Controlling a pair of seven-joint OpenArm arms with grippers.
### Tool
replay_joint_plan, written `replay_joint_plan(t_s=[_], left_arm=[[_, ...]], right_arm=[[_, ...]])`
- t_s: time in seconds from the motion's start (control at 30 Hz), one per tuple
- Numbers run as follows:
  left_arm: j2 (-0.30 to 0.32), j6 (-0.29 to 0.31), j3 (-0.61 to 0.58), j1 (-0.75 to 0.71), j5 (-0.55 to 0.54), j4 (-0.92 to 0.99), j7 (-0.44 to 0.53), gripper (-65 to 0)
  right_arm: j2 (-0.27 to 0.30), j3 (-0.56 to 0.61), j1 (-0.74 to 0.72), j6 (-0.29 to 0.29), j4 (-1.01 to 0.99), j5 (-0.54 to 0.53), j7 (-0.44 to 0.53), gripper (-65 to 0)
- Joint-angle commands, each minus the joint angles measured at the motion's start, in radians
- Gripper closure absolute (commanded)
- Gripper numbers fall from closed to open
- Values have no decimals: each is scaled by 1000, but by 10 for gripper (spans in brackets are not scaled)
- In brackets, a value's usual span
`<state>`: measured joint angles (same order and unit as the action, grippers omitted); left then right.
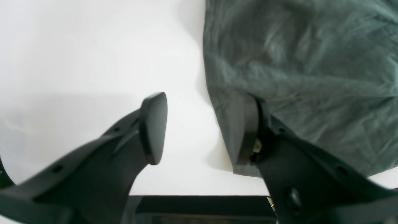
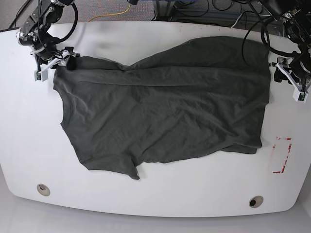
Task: Layout the t-shirt on the table in an organized manner, then fold the t-shirt properly
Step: 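Grasp the shirt's corners with both grippers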
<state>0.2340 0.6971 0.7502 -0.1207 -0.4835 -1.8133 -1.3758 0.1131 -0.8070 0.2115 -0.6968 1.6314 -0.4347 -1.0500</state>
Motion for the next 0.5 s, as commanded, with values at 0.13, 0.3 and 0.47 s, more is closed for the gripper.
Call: replay_joint_plan(t_s=[0.13,0.3,0.47], left_arm=[[32,1,5,-23,-8,-18,5,-301],[43,1,5,-53,-8,-18,-20,-303],[43,1,5,-93,-8,-18,-20,-306]], right_arm=[[-5,-2,-4,-1,16,-8,-5,-287],[-5,-1,-5,-1,16,-8,-5,-111],[-5,1,-7,-1,16,-8,-5,-51]])
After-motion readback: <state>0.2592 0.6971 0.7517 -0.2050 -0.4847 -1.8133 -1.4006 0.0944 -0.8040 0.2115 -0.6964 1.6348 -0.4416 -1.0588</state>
